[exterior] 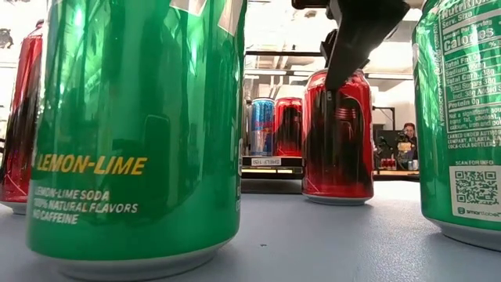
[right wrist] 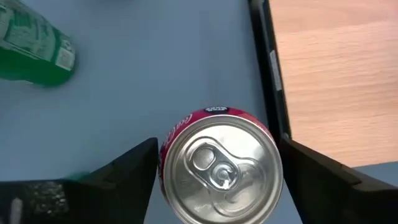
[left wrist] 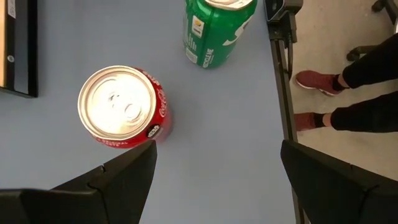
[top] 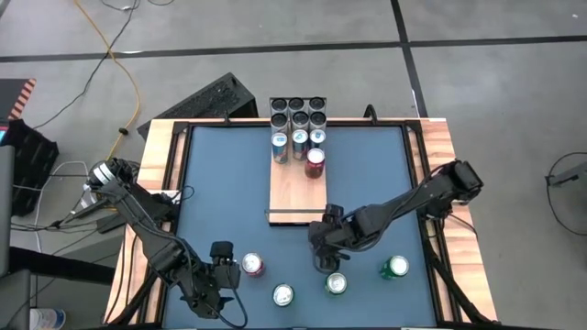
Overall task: Place canned beverage on shelf
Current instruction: Put the right red soda can on the shelf aligned with the other red soda can
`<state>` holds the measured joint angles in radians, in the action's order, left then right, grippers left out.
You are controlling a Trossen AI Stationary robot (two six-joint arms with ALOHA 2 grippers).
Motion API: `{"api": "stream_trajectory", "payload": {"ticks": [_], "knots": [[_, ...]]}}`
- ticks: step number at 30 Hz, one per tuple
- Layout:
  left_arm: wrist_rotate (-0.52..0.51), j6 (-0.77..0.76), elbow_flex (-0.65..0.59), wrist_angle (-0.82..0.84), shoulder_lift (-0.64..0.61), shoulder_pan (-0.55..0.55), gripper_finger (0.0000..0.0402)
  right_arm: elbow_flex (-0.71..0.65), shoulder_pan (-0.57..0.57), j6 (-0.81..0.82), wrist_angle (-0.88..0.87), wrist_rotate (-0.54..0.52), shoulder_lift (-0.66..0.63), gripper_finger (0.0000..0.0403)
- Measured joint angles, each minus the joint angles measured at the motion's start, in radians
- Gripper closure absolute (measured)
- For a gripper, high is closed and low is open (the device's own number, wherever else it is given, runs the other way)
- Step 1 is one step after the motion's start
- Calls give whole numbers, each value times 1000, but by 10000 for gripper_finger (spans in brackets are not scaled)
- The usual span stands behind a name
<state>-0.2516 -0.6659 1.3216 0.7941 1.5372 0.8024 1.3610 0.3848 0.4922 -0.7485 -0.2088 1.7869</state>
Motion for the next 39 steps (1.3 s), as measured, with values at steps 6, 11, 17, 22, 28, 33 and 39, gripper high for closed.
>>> {"api": "stream_trajectory", "payload": {"ticks": [6, 11, 17, 22, 28, 33, 39], "knots": [[-8, 6, 0, 1, 0, 0, 72, 48, 0, 12, -82, -2, 3, 123], [-17, 6, 0, 0, 0, 0, 72, 73, 8, 12, -98, 3, 5, 153], [-18, 7, 0, -1, 0, 0, 72, 157, 21, -20, -190, 28, 9, 160], [-17, 7, 0, -1, 0, 0, 72, 235, 19, -85, -246, 27, 7, 161], [-17, 7, 0, -1, 0, 0, 72, 425, -3, -223, -390, 57, 5, 162], [-17, 11, 0, -1, 0, 0, 72, 634, -37, -333, -500, 111, 4, 162], [-17, 26, 0, -2, 0, 0, 72, 905, -124, -458, -565, 80, 0, 162]]}}
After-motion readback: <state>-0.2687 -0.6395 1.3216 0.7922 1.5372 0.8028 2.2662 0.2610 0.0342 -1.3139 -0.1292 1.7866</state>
